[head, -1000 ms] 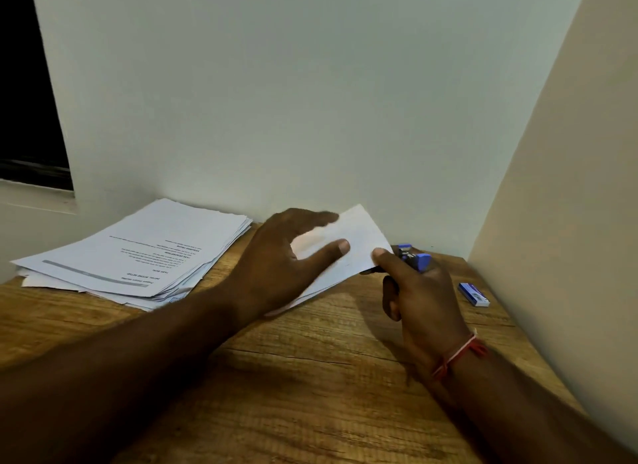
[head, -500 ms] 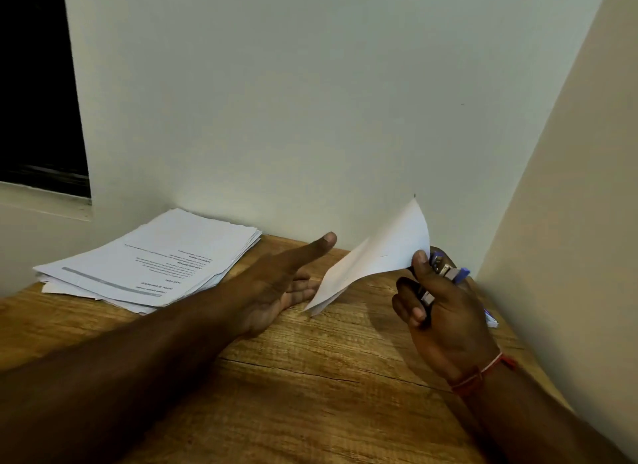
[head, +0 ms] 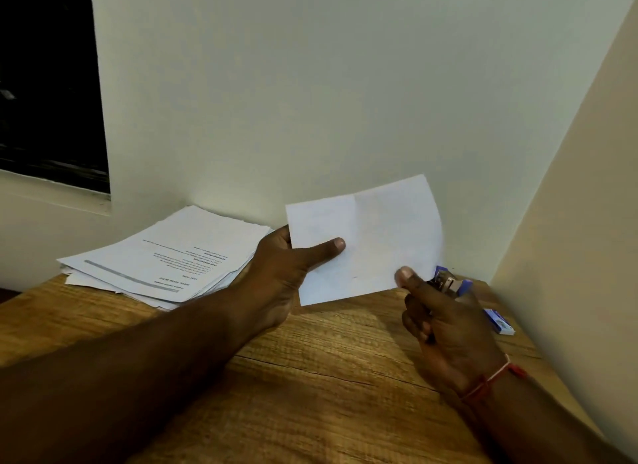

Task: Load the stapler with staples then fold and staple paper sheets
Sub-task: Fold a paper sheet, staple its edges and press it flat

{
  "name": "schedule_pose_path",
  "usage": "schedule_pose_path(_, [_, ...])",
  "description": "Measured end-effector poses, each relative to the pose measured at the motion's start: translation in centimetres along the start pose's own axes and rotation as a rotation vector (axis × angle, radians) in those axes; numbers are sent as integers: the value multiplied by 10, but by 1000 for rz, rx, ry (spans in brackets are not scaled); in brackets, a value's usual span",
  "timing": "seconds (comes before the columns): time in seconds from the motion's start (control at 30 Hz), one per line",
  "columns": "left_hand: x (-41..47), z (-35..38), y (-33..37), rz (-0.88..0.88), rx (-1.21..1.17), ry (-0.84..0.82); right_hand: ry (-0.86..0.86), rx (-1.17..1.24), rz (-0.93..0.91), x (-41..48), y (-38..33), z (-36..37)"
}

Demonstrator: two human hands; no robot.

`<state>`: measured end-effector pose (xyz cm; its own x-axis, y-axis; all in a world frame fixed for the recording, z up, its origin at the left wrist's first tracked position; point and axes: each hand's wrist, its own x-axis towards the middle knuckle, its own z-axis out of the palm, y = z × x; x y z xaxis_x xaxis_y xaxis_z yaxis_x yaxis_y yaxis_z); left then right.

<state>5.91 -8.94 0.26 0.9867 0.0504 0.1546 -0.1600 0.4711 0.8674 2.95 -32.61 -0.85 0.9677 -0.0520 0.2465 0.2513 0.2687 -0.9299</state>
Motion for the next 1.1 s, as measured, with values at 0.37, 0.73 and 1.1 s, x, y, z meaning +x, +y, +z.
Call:
schedule_pose_path(0.37, [20,-12,15,123,25,93,148,-62,-15,8,-2,-4])
schedule_pose_path(0.73, [12,-11,-16,-44,395,-256,253,-19,-49,16,-3,-12])
schedule_pose_path(1.1, [9,-5,-3,-66,157,-125,-84,-177,328,-6,1,14])
